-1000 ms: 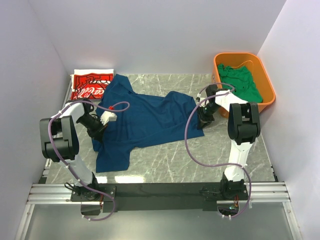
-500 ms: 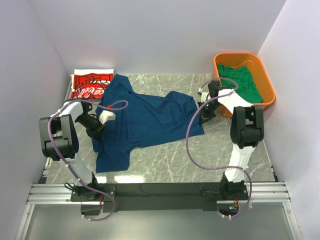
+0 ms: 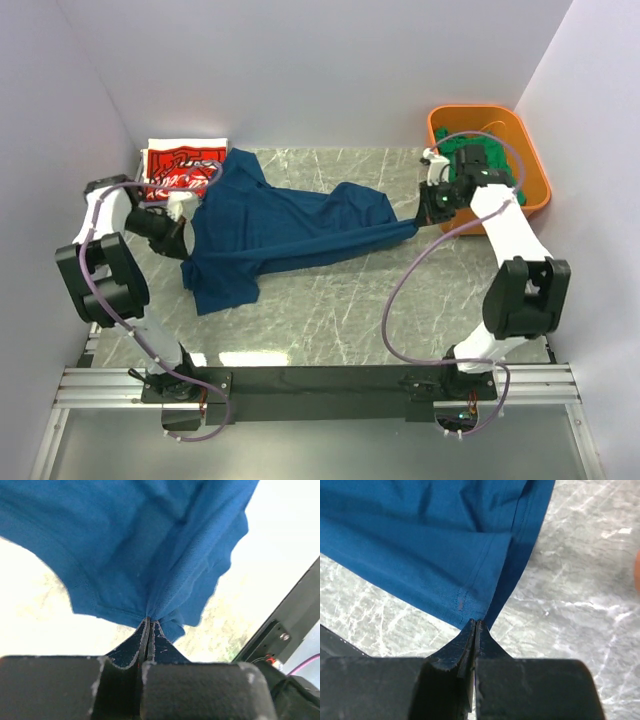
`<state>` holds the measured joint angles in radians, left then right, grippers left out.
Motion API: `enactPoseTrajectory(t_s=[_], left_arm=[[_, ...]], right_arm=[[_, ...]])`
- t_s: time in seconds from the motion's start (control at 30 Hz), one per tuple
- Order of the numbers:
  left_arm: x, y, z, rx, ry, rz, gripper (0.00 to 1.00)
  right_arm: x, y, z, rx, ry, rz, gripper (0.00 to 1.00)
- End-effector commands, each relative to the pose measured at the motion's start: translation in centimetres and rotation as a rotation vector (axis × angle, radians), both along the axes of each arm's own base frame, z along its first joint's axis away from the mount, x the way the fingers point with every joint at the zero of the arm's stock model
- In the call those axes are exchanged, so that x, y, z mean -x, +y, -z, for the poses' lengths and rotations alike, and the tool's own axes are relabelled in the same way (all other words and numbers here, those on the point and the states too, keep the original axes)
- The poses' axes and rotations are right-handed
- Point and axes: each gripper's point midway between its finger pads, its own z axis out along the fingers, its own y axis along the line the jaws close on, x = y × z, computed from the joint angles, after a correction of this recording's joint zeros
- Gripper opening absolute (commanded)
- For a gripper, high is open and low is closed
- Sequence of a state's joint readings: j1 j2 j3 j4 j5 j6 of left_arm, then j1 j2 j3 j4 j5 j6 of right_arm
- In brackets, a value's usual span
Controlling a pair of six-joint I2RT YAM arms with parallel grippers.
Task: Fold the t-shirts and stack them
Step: Flatten the tshirt out
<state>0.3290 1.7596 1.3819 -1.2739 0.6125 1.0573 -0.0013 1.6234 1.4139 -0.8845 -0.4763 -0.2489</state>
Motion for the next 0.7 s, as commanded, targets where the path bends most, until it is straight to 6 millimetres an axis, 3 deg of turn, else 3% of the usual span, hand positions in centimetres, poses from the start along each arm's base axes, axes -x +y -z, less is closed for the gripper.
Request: enactPoseTrajectory(t_s=[0.0, 0.13, 0.17, 0.23, 0.3, 0.37, 0.4, 0.53, 0.67], left_arm=[[-0.9, -0.2, -5.1, 0.077, -0.122, -0.044, 0.01], [-3.5, -0.6, -11.6, 0.145, -0.274, -0.131, 0.01], [-4.7, -0.8, -14.6, 0.167, -0.363, -0.130, 0.01], [-5.7, -1.5, -18.7, 0.221, -0.430, -0.184, 0.01], [-7.7, -1.5, -24.6, 0.243, -0.608, -0.193, 0.01], [-7.7, -1.9, -29.4, 0.302, -0.688, -0.275, 0.01], [-9.0, -1.4, -32.7, 0.292, -0.841, -0.267, 0.01], [-6.7, -2.0, -41.5, 0.357, -1.091, -0.393, 0.01], [-4.1, -1.7, -48.0, 0.381, -1.276, -0.492, 0.01]], right_arm=[[-0.3, -1.0, -4.6, -0.024, -0.186, -0.025, 0.00], [-0.8, -1.3, -11.5, -0.019, -0.418, -0.011, 0.00], [-1.1, -1.3, -13.8, -0.023, -0.479, -0.003, 0.00], [-1.5, -1.3, -17.4, -0.040, -0.576, 0.037, 0.00], [-2.3, -2.1, -21.9, -0.029, -0.695, 0.109, 0.00], [-2.3, -2.8, -26.2, -0.020, -0.809, 0.162, 0.00], [-2.5, -3.5, -28.1, -0.015, -0.863, 0.217, 0.00], [-0.8, -4.9, -35.5, -0.018, -1.055, 0.333, 0.00], [2.5, -5.9, -42.0, -0.012, -1.244, 0.398, 0.00]])
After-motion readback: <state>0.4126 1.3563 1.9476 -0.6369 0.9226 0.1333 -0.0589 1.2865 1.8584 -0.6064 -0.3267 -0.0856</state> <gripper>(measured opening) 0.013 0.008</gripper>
